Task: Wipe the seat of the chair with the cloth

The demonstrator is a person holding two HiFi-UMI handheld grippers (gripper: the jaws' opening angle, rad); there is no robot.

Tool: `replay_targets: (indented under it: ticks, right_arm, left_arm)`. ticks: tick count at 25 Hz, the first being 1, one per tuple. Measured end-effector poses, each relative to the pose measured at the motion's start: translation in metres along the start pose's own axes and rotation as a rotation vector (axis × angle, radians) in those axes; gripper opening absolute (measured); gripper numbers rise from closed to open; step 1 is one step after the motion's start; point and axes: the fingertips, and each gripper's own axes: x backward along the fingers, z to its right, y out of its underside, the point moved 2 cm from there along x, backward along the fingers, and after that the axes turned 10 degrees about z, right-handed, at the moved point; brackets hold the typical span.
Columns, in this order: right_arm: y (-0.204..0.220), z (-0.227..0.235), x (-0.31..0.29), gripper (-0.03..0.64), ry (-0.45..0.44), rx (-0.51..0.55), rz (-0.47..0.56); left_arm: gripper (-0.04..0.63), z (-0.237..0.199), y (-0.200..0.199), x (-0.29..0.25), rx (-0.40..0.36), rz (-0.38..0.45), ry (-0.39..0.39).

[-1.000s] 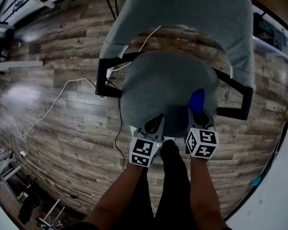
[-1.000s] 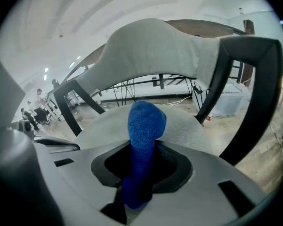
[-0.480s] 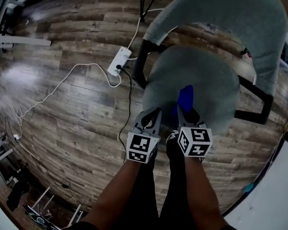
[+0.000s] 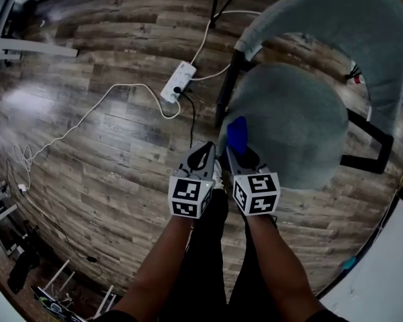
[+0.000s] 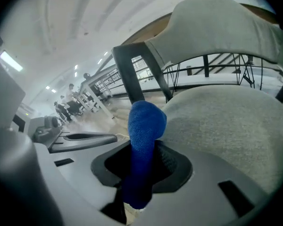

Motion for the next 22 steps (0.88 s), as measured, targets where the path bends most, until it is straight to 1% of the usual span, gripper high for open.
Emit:
replay_targets:
  ticks: [4,10,22]
  right_arm:
    - [0.010,-0.007,-0.014,0.109,0.010,-0.020,-0.011]
    - [0.013,-0.007,-0.019,0.109,0.041,-0.018,0.005]
    - [0.014,0.019,0.004,0.108,0.105,-0.075,0.038]
  left_arm:
    - [0.008,-0.009,0.009,0.003,-0.002,-0.018,0.006]
    - [0.006,-0.012,0.013,0.006,0.016,-0.030,0.026]
    - [0.006,0.020,0.011,-0.008,-0.026,-0.039,0.097]
